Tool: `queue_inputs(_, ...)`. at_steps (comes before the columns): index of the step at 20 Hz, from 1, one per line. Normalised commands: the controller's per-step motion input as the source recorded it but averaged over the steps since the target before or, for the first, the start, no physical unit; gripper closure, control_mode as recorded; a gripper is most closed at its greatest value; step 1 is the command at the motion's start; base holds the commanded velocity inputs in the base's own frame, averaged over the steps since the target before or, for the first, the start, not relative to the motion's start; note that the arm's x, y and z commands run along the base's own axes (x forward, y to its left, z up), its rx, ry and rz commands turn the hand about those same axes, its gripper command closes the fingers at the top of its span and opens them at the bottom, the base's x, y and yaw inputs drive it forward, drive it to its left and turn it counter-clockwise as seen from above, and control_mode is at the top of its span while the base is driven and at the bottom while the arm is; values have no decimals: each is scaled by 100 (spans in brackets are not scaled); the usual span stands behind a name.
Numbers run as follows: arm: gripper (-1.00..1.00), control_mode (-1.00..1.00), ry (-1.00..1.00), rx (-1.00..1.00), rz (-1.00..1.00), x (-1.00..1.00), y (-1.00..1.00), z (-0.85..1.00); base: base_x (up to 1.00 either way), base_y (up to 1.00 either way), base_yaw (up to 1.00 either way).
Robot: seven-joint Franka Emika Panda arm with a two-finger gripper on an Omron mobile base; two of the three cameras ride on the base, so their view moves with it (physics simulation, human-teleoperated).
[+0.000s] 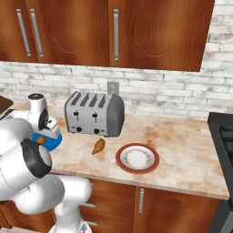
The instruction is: Place the pastries on the plates.
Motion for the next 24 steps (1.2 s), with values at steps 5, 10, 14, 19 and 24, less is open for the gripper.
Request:
queue_inputs(5, -100, -100, -3, -1, 18, -45, -91, 14, 0, 0, 0)
queue_inputs(10, -100, -100, 0, 0, 11, 2, -96, 0, 0, 0, 0)
queue_inputs(14, -100, -100, -11, 1, 7, 35, -77, 1, 0, 0, 0)
queue_inputs(19, -100, -100, -12, 1, 6, 45, -71, 1, 0, 0, 0)
queue_inputs(24, -100, -100, 2, 3, 0, 47, -64, 16, 0, 0, 0)
